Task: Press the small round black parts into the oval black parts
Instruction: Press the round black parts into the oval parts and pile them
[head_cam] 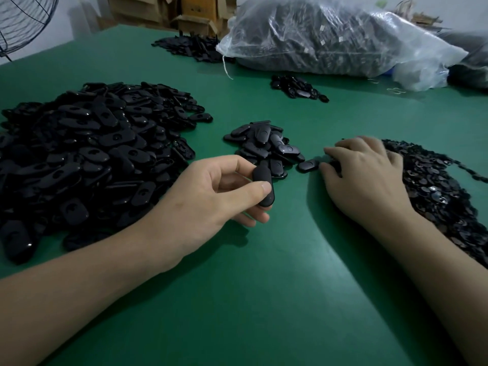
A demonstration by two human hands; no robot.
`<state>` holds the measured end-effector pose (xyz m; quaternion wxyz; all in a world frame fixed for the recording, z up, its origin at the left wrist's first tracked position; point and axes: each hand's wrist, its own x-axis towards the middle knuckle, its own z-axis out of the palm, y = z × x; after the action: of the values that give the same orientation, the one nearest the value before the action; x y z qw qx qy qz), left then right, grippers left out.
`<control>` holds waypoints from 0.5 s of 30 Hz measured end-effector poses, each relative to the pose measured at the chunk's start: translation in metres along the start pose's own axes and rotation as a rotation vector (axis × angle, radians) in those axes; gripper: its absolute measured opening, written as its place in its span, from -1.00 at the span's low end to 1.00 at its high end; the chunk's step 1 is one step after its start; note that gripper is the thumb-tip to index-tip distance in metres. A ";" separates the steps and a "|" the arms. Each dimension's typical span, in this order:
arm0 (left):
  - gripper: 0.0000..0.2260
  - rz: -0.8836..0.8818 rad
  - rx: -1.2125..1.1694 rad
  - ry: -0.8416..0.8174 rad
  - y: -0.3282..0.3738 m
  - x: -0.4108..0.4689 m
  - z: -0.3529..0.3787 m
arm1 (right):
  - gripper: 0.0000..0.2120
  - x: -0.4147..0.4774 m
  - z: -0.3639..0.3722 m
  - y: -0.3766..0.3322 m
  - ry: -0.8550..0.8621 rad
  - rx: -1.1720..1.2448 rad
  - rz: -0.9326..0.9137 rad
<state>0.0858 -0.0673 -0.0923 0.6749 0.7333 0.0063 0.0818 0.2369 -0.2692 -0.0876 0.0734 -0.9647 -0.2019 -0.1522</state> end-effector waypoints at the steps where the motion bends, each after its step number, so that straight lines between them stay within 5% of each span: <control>1: -0.93 -0.001 0.008 -0.004 0.000 0.000 0.000 | -0.62 0.001 0.001 0.000 -0.016 0.009 -0.012; 7: -0.91 -0.003 0.037 -0.008 -0.001 0.000 0.000 | -0.68 0.001 0.001 0.001 -0.100 0.019 -0.002; 15: -0.93 0.006 0.055 -0.013 -0.002 0.001 -0.001 | -0.84 0.006 -0.010 -0.006 0.056 -0.085 -0.090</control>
<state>0.0868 -0.0659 -0.0943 0.6543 0.7521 0.0019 0.0790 0.2369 -0.2632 -0.0761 0.0308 -0.9523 -0.2363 -0.1908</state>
